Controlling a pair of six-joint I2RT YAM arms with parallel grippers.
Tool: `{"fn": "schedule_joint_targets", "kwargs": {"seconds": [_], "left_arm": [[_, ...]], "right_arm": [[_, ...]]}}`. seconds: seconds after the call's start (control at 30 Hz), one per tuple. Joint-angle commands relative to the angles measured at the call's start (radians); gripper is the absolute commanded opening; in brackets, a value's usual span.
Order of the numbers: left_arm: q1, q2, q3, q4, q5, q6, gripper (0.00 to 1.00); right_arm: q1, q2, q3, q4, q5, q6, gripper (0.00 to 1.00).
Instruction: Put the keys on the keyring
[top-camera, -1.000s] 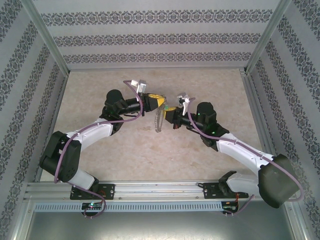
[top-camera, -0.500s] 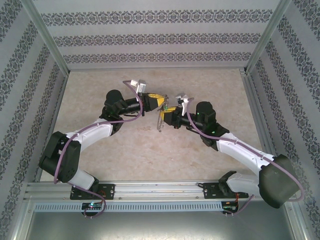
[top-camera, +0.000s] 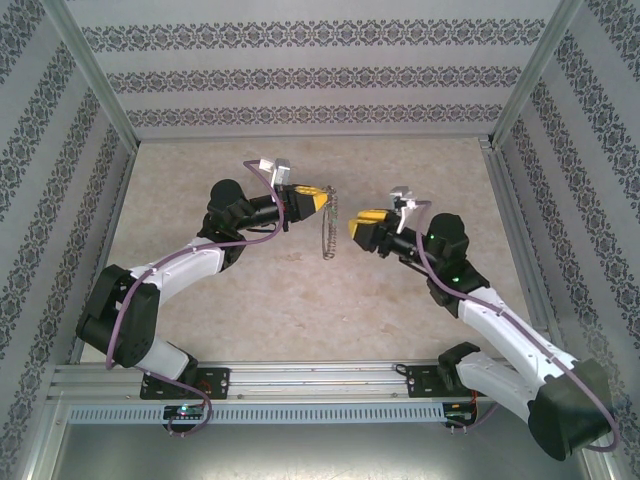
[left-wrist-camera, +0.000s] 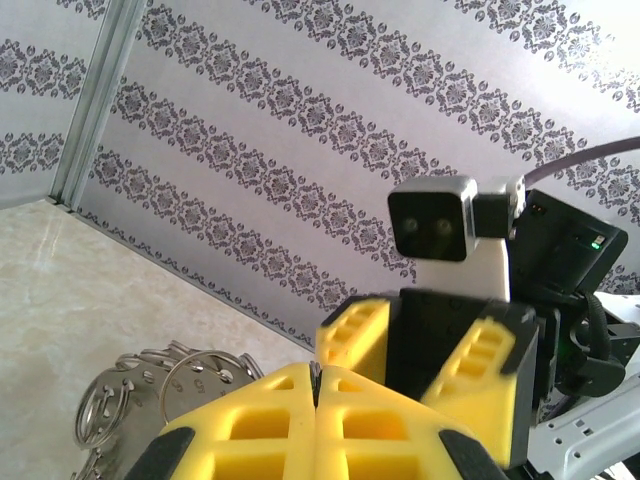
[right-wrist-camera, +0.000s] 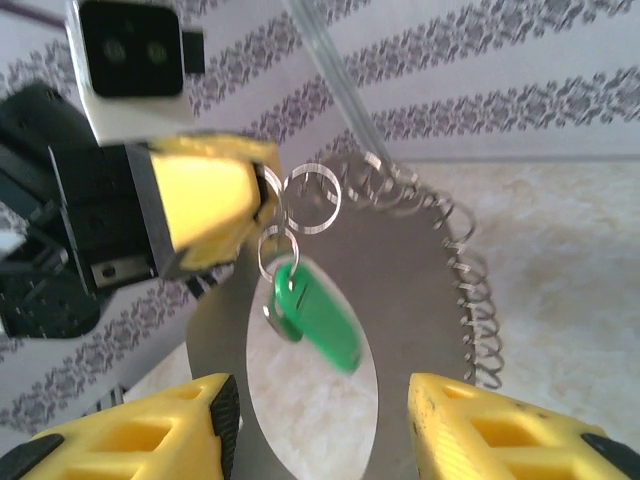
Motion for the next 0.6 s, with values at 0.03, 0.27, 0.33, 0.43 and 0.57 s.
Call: {"fn": "schedule_joint_targets", "kwargs": {"seconds": [0.03, 0.27, 0.33, 0.43, 0.57], "left_arm": [[-0.009, -0.041, -0.008, 0.059, -0.009, 0.019, 0.0], [-0.009, -0.05, -0.023, 0.074, -0.033, 0.006, 0.0], [-0.009, -0.052, -0.03, 0.083, -0.044, 0.002, 0.0], [-0.009, -0.045, -0.037, 0.118, -0.059, -0.021, 0.0], [-0.009, -0.024, -0.038, 0.182, -0.065, -0.071, 0.0]], "right_arm": [[-0.006, 0.007, 0.026, 0.083, -0.006, 0.092, 0.47], [-0.008, 0.098, 0.055, 0.287, 0.012, 0.26, 0.41], [-0.006, 0.13, 0.06, 0.358, 0.007, 0.303, 0.41], [-0.003, 0.185, 0.063, 0.458, -0.005, 0.361, 0.39], [0.008, 0.254, 0.065, 0.569, -0.014, 0.419, 0.37]]}}
